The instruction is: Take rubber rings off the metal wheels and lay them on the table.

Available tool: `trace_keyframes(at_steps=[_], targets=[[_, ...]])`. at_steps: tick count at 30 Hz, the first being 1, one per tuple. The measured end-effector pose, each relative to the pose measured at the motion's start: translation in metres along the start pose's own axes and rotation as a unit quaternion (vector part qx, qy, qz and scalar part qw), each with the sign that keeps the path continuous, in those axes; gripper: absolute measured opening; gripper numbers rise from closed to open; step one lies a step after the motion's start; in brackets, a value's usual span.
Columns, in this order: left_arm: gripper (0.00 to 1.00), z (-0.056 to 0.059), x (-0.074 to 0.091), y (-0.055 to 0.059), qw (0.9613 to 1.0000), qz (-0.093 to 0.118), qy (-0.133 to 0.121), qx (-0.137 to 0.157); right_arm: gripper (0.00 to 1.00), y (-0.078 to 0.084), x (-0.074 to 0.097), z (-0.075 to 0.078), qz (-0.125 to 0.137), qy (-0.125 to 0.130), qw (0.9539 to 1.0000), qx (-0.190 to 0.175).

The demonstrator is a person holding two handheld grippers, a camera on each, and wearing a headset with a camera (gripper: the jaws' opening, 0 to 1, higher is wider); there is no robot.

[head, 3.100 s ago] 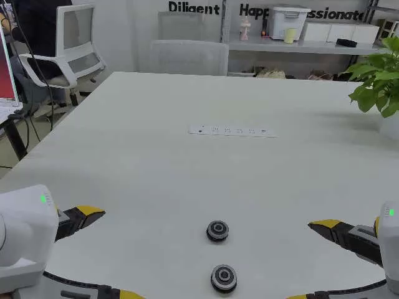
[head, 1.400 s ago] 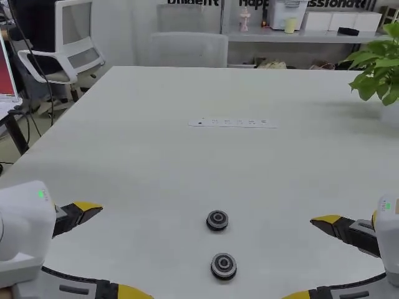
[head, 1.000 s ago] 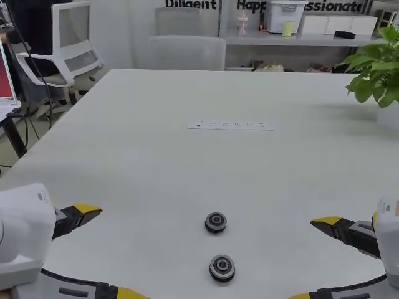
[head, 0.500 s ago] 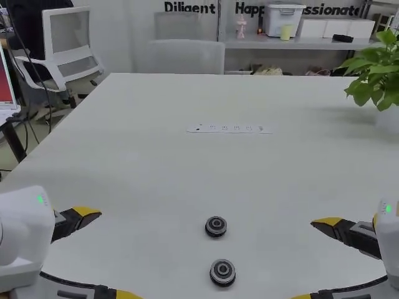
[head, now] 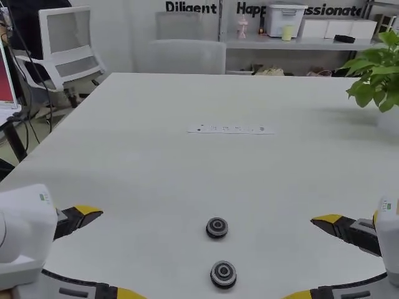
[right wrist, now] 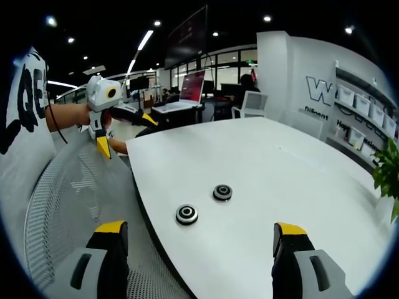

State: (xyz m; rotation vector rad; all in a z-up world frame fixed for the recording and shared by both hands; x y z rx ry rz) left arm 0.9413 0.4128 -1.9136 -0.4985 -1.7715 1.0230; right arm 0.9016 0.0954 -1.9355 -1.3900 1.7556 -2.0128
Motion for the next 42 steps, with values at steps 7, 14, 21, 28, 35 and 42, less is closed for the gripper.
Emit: trace_keyframes(at_steps=[7, 14, 21, 28, 35, 42], targets=[[0.96, -0.003, -0.002, -0.001, 1.0000, -0.002, 0.000, 0.000, 0.95, -0.003, -0.004, 0.003, 0.000, -0.003, 1.0000, 0.003], [0.96, -0.006, -0.006, -0.004, 1.0000, -0.002, 0.004, -0.005, 0.92, -0.007, -0.005, 0.007, 0.005, 0.000, 1.0000, 0.008], [0.95, -0.009, -0.010, -0.007, 0.9999, 0.000, 0.006, -0.010, 0.91, -0.011, -0.008, 0.009, 0.007, 0.000, 0.9999, 0.013], [0.95, -0.011, -0.015, -0.012, 0.9998, 0.002, 0.011, -0.019, 0.90, -0.013, -0.012, 0.009, 0.007, -0.002, 0.9998, 0.018], [0.94, -0.013, -0.020, -0.016, 0.9995, 0.003, 0.017, -0.027, 0.89, -0.015, -0.014, 0.011, 0.008, -0.002, 0.9997, 0.022], [0.94, -0.014, -0.027, -0.019, 0.9991, 0.001, 0.024, -0.035, 0.89, -0.018, -0.016, 0.015, 0.011, -0.001, 0.9997, 0.024]])
Point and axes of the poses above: the centre of the closed fingertips' face, and the gripper's own axes: x roughly backward along the fingers, z roughly to its right, y roughly out of its underside, the point moved 8 cm from there along x, roughly backward along the fingers, and after that the axes turned 7 degrees about -x, right-handed, at the moved point
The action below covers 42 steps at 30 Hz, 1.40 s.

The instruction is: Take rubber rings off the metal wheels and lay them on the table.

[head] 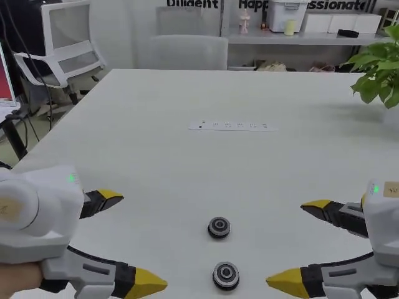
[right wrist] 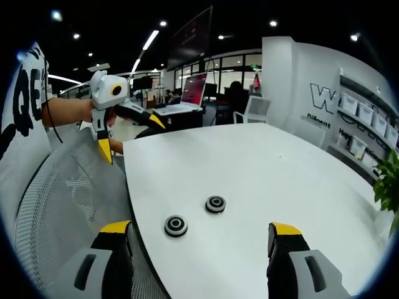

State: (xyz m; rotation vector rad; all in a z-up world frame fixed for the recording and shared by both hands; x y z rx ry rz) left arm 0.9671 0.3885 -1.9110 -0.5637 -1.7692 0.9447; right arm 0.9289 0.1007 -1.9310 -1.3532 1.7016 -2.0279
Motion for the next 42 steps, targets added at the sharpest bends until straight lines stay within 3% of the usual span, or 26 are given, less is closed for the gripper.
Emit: trace_keyframes(at_steps=[14, 18, 25, 42], targets=[[0.93, -0.003, -0.014, -0.006, 0.9997, -0.005, 0.011, -0.020, 0.88, -0.002, -0.008, 0.005, 0.000, -0.004, 1.0000, 0.005], [0.89, -0.004, -0.018, -0.008, 0.9991, -0.007, 0.013, -0.039, 0.88, -0.001, -0.010, 0.006, -0.001, -0.006, 1.0000, 0.005], [0.86, -0.006, -0.026, -0.011, 0.9988, -0.009, 0.018, -0.045, 0.87, -0.002, -0.015, 0.008, -0.003, -0.010, 0.9999, 0.009], [0.84, -0.004, -0.038, -0.007, 0.9976, -0.023, 0.039, -0.053, 0.84, 0.008, -0.023, 0.012, -0.015, -0.018, 0.9997, 0.004]])
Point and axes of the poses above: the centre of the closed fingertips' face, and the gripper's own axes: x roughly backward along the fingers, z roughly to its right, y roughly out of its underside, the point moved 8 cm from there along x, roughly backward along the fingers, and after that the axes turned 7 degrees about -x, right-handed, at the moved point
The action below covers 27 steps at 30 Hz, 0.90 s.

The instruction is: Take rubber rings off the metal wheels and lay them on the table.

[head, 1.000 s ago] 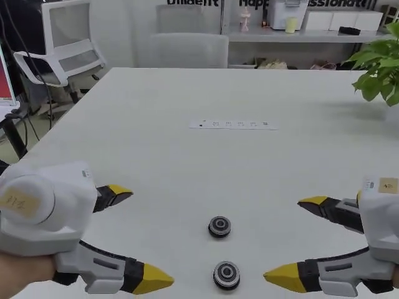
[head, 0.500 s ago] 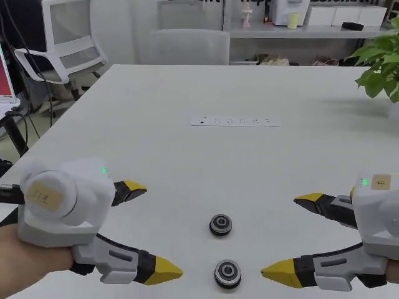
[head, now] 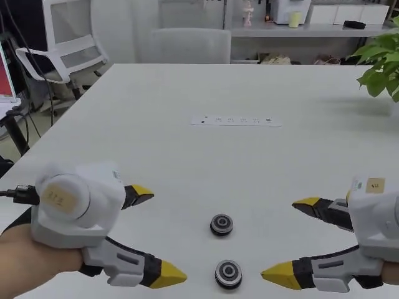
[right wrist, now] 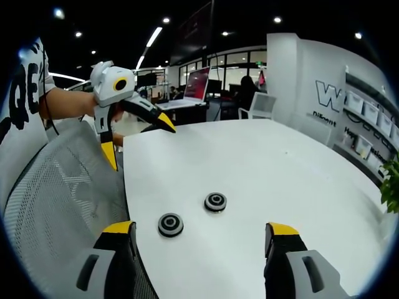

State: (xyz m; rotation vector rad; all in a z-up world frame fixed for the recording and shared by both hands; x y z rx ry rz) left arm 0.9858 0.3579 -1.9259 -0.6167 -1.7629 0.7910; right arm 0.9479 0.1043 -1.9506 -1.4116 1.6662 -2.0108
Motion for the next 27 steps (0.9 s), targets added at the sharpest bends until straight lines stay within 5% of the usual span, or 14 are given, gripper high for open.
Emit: trace_keyframes(at_steps=[27], targets=[[0.82, 0.005, -0.020, -0.003, 0.9994, -0.014, 0.026, -0.019, 0.81, 0.008, -0.007, 0.000, -0.003, -0.009, 1.0000, 0.000]])
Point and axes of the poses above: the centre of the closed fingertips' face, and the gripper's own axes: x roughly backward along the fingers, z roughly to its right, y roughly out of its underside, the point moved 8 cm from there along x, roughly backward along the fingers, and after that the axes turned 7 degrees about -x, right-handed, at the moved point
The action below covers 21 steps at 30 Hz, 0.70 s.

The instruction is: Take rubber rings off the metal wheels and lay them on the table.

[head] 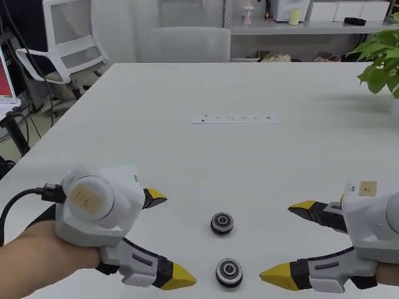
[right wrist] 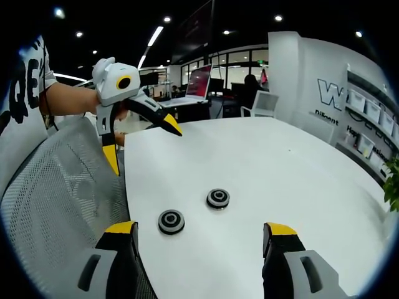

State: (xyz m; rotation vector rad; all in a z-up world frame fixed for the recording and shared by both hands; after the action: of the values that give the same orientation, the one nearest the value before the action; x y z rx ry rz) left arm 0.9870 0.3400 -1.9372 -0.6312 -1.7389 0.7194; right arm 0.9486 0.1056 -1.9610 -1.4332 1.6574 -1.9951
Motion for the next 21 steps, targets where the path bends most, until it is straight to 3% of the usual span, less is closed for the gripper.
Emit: trace_keyframes(at_steps=[21], targets=[[0.79, 0.005, -0.017, 0.008, 0.9993, -0.020, 0.031, -0.001, 0.78, 0.008, -0.010, -0.004, -0.009, -0.015, 0.9998, 0.003]])
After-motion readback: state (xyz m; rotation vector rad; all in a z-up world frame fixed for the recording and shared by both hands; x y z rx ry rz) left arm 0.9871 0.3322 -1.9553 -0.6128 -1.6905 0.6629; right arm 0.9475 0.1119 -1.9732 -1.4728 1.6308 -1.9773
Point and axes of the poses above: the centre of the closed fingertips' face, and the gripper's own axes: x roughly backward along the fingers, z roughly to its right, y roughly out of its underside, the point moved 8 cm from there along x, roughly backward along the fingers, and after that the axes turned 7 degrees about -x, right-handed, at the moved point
